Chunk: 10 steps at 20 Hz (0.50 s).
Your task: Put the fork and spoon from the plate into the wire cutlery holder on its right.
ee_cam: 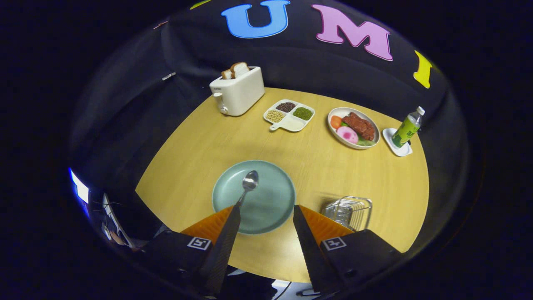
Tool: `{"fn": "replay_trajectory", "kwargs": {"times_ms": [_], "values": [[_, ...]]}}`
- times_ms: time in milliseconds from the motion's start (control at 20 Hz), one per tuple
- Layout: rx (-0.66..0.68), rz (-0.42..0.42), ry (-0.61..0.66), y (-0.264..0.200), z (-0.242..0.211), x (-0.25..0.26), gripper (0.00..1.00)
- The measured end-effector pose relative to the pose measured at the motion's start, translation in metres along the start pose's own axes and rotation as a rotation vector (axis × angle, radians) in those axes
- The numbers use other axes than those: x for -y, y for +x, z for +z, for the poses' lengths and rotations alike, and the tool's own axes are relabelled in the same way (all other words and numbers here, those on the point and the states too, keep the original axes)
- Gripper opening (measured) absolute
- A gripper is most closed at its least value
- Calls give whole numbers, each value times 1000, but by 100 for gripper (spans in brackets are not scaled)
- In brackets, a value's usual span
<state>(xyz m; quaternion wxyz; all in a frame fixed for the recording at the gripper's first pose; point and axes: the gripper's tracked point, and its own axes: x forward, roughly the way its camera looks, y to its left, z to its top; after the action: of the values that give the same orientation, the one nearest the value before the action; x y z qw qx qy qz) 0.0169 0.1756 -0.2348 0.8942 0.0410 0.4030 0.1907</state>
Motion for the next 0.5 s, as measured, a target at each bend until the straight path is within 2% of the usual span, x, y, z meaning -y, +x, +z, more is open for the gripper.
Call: {"fn": "replay_trajectory", "kwargs": {"times_ms": [250,500], "values": [[-36,-12,42,62,-24,-45,81],[-88,-97,46,106,-41,-45,81]]}}
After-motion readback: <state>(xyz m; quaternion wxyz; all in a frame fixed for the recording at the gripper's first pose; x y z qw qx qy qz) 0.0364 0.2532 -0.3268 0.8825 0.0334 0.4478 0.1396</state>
